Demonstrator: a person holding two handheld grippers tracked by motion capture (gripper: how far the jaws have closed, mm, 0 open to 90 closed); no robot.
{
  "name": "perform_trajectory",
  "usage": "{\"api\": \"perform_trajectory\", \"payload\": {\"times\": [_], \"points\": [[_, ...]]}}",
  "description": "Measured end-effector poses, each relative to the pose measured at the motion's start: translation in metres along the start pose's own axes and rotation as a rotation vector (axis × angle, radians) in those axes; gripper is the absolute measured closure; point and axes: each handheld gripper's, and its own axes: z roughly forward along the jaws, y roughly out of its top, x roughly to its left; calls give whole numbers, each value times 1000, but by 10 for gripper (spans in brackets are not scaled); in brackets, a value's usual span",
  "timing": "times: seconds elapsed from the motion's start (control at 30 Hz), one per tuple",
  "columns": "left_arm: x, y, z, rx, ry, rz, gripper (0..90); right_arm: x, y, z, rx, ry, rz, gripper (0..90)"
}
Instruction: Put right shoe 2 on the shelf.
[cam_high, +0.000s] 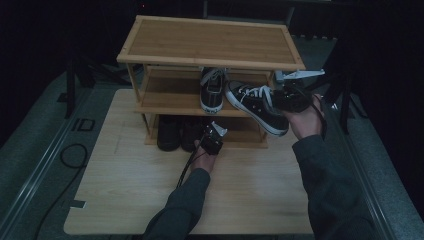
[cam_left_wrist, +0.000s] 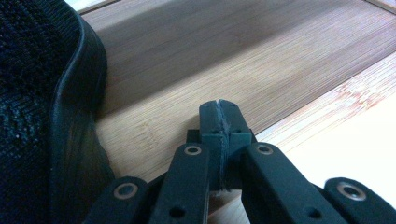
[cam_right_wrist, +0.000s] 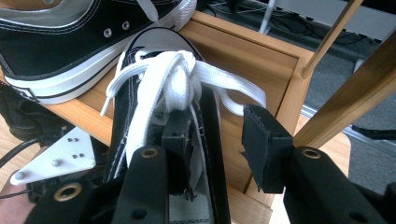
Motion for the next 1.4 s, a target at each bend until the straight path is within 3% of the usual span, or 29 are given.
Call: {"api": "perform_trajectory", "payload": {"times": [0.37,0.6,0.8,1.13,1.33,1.4], "points": [[0,0,0,2,-2,0,896,1,5,0,28,-6,19,628],[0,0,0,-1,1,-3,896,7,7,2,54,-50,-6,625],[0,0,0,-1,-2,-5,896,5,9,0,67,-42,7,625],[0,0,0,1,-3,-3,896,4,10,-3,53,-38,34,618],[0,0,0,1,-13,-9,896,4,11,-4,59,-37,25,615],[0,0,0,-1,-4,-6,896,4,13,-7,35,-32,29,611]]}}
